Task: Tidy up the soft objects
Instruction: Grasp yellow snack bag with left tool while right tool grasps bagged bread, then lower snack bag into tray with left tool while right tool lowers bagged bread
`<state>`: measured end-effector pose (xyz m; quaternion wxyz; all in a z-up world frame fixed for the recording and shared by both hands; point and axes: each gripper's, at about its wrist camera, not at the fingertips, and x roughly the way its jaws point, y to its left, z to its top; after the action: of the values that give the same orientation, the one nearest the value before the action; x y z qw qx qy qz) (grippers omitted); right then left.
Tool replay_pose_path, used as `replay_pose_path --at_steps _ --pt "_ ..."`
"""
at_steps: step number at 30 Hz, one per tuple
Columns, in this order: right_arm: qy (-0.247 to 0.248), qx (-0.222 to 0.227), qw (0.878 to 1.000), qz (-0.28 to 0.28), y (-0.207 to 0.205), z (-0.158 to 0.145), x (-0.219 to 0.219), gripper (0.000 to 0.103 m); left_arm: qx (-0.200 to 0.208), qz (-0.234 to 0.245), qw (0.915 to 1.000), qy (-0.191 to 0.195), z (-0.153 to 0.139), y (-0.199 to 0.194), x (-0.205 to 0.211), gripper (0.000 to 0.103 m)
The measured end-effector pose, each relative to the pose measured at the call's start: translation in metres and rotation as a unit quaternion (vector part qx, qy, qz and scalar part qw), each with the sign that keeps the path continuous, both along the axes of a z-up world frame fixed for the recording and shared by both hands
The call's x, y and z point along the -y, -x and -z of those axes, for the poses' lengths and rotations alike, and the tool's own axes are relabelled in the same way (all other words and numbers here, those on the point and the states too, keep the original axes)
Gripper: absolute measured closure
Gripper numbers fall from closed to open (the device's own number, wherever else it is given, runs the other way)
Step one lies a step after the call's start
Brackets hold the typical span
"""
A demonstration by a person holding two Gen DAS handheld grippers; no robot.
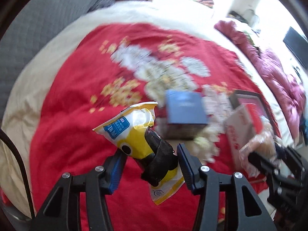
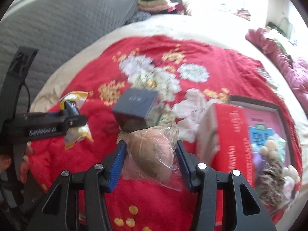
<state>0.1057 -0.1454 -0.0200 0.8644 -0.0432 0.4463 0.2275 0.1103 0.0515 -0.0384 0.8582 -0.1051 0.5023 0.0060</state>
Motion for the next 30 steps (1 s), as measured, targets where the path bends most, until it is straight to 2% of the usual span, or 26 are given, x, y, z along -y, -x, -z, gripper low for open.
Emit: replay_pose_path --at_steps 6,15,23,30 --pt "-0.02 0.031 0.998 0.058 0.016 -0.041 0.059 0.05 0.039 0.066 0.997 -0.013 -0.042 0.005 0.062 0.05" --pt "-0.034 0.066 0.984 0.162 0.032 -0.083 0.169 0.05 0.059 0.14 0.9881 -0.021 -0.072 0.0 0.152 0.05" --pt "-0.035 0.063 0.972 0.222 0.038 -0.088 0.248 0.05 0.049 0.211 0.976 -0.024 -0.071 -0.007 0.232 0.05" --pt "-0.035 0.05 0.969 0.241 0.032 -0.074 0.285 0.05 0.024 0.271 0.9619 -0.025 -0.053 -0.021 0.298 0.05"
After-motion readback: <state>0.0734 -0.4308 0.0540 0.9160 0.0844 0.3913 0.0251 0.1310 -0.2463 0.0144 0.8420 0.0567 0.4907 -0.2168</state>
